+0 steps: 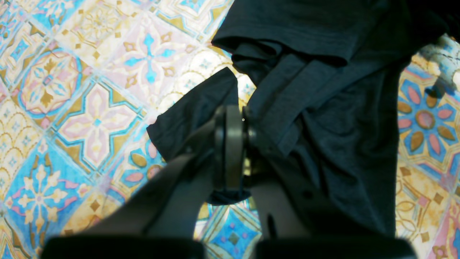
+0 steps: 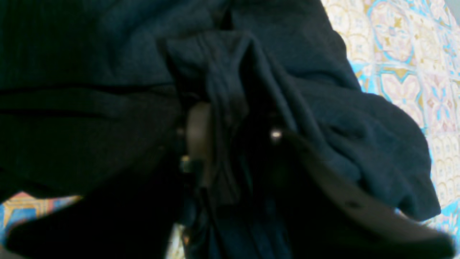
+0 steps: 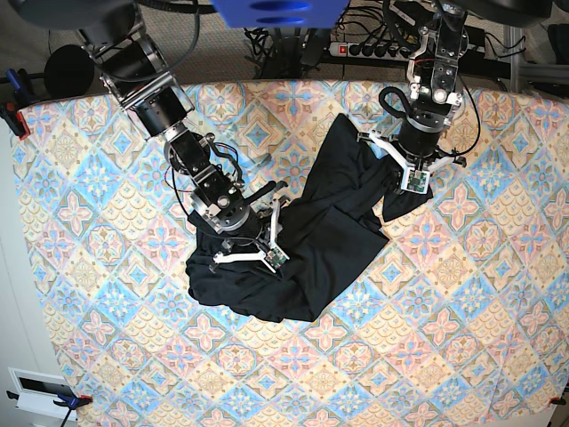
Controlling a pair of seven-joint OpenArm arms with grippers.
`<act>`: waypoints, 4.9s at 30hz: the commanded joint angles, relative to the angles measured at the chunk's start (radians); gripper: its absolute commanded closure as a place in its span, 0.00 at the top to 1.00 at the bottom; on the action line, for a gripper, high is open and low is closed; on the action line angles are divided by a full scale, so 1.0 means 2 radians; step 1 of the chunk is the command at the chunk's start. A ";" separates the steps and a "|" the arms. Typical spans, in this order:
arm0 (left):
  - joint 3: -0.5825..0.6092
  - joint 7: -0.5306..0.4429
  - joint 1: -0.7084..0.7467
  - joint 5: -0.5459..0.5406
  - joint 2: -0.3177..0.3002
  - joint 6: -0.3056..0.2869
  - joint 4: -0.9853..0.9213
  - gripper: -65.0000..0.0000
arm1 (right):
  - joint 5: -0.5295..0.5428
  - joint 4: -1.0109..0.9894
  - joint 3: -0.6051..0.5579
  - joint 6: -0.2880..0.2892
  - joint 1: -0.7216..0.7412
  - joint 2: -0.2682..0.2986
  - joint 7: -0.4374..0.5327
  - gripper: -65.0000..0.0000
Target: Layout the t-shirt on the table in an organized manner, then fold the t-shirt properly
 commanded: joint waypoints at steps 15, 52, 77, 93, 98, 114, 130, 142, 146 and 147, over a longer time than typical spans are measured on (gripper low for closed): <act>-0.002 -0.009 -0.002 0.005 -0.002 0.003 0.008 0.00 | -0.003 0.018 0.058 -0.005 0.047 0.019 0.012 0.00; -0.002 -0.008 0.002 0.001 -0.002 0.003 0.008 0.00 | -0.105 0.035 0.375 -0.005 0.078 0.038 -0.001 0.43; 0.002 -0.008 -0.002 0.001 -0.001 0.003 0.008 0.00 | -0.102 0.364 0.147 -0.003 -0.256 -0.044 -0.060 0.00; -0.001 -0.008 0.002 -0.001 0.000 0.003 0.009 0.00 | -0.056 0.190 0.057 -0.002 -0.124 -0.060 -0.063 0.00; -0.001 -0.008 0.003 -0.001 0.000 0.003 0.009 0.00 | -0.010 0.107 0.057 -0.002 -0.078 -0.068 -0.058 0.00; -0.002 -0.011 0.011 -0.001 0.000 0.003 0.009 0.00 | -0.011 -0.064 0.057 -0.002 -0.022 -0.095 -0.015 0.00; -0.002 -0.010 0.008 -0.001 0.000 0.003 0.009 0.00 | -0.011 0.140 0.062 -0.002 -0.147 -0.002 -0.145 0.00; -0.002 -0.012 0.010 -0.002 0.000 0.003 0.040 0.00 | -0.012 0.308 0.057 -0.002 -0.274 0.021 -0.200 0.00; -0.002 -0.012 0.009 -0.020 0.000 0.003 0.055 0.00 | -0.012 0.377 0.060 -0.002 -0.289 0.031 -0.227 0.00; -0.002 -0.012 0.008 -0.037 0.000 0.003 0.055 0.00 | -0.012 0.380 0.062 -0.002 -0.290 0.031 -0.229 0.00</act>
